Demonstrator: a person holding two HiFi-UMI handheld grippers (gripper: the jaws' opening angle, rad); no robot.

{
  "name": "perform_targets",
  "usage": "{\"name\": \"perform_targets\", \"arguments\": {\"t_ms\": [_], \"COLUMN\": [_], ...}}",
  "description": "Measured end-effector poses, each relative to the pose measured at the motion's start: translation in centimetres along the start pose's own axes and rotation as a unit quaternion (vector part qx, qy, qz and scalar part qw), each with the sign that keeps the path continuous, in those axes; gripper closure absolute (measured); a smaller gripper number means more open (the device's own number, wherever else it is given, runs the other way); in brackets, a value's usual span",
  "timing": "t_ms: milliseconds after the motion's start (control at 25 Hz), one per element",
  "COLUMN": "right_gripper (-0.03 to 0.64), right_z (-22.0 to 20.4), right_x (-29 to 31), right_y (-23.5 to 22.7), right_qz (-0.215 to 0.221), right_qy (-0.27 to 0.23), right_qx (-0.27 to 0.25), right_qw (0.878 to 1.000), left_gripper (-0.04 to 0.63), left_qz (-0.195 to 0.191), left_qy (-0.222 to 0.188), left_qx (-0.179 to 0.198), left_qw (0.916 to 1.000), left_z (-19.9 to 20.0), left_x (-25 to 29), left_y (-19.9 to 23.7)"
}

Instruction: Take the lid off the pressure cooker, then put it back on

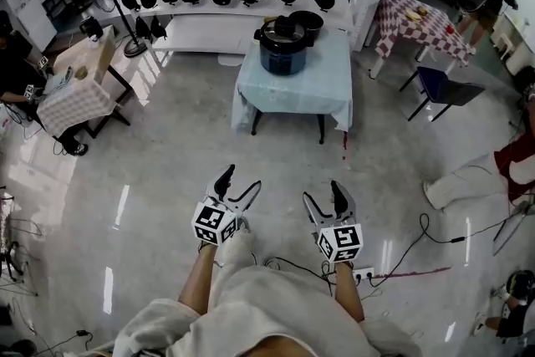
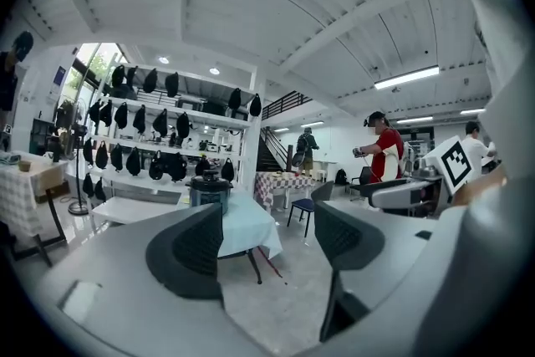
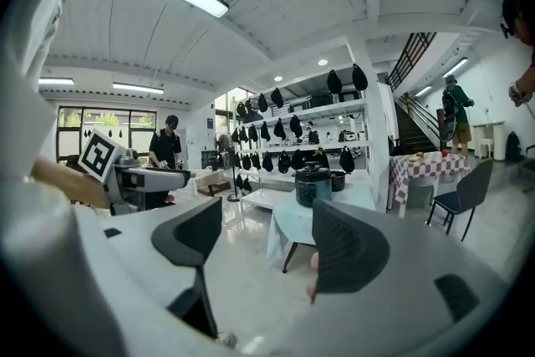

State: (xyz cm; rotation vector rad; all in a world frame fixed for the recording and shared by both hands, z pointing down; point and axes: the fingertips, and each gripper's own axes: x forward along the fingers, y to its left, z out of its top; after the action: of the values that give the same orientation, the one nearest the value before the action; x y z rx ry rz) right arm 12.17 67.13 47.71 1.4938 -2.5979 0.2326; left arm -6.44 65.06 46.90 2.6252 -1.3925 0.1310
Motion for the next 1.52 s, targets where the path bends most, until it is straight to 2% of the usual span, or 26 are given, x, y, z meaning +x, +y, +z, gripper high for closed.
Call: {"name": "perform_targets", "arguments": {"t_ms": [280, 560, 880, 1160, 1520], "right_gripper": [0.302, 0.302, 0.302, 0.302, 0.302], "right_z": [-0.1, 1.6, 6.8, 8.9, 8.2], "right_x": [5.6, 14.5, 28.1, 38.5, 43.8], "right_y": [-3.1, -7.0, -11.5, -14.3, -18.0], "right_qz": [-0.004, -0.03, -0.046, -0.055, -0.072], "right_qy": [0.004, 0.007, 0.003, 0.006, 0.015], "right_qx": [0.0, 0.001, -0.004, -0.009, -0.002], "right_qw": [1.0, 1.0, 0.999, 0.998, 0.997], "left_gripper": [0.272, 0.272, 0.272, 0.272, 0.272], "left_qz": [-0.005, -0.041, -0.058, -0.07, -0.089], "left_qy": [0.0, -0.004, -0.01, -0.012, 0.004], "left_qx": [-0.007, -0.006, -0.01, -0.008, -0.012], "left_qw": [1.0, 0.9991, 0.9982, 0.9975, 0.996], "left_z": [-0.3, 1.3, 6.3, 8.6, 8.1], "left_x": [5.6, 14.7, 25.2, 33.0, 39.1], "left_y": [3.7, 9.9, 20.7, 28.8, 31.7]}}
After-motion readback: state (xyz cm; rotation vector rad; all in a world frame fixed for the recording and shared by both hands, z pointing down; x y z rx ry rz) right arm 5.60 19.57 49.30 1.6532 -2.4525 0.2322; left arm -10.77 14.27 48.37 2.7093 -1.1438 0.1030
